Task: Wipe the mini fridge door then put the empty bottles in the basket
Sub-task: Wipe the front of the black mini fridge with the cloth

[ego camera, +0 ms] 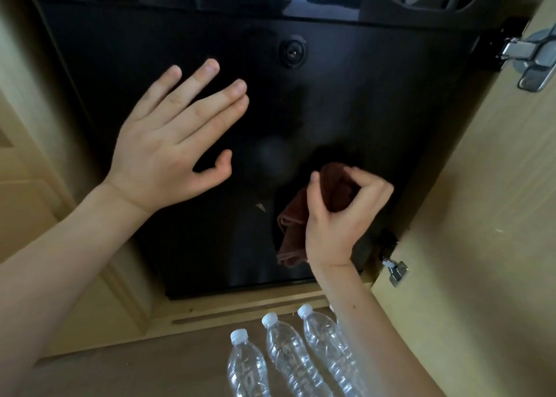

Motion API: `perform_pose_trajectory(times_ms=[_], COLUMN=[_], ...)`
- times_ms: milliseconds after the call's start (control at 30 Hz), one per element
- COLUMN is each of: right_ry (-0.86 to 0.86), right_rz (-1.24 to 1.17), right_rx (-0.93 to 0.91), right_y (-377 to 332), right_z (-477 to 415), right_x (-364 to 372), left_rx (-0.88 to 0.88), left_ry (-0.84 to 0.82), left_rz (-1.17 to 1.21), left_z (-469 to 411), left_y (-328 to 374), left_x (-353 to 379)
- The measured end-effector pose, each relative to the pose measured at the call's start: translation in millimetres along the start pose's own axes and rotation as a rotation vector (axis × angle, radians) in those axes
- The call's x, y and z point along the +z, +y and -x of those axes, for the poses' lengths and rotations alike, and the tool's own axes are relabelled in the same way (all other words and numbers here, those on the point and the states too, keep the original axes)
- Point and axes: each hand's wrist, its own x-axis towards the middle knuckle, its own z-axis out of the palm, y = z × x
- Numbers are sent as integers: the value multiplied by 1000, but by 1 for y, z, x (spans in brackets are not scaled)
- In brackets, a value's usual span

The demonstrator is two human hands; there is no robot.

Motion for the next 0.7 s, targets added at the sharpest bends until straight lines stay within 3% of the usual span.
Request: perform_pose_trajectory(times_ms=[133, 267, 333, 567, 633, 700], right_ry=[31, -243, -297, 22, 4, -145], right_rz=[-41, 65, 85, -10, -20, 13], right_rx=[-58, -195, -189, -107, -169, -319], right_y=[-19, 17, 30, -27, -35, -26], right_z=[-21, 27, 38, -38, -39, -19], right_x=[18, 2, -10, 11, 21, 24], left_rx=[0, -7, -9, -23, -24, -24], left_ry=[1, -4, -4, -21, -24, -35], left_rz=[-2, 6, 10, 2, 3, 3], left_z=[1, 1, 1, -1, -1, -1], left_y=[1, 1, 0, 1, 2, 2], left_x=[1, 0, 0, -3, -3, -3])
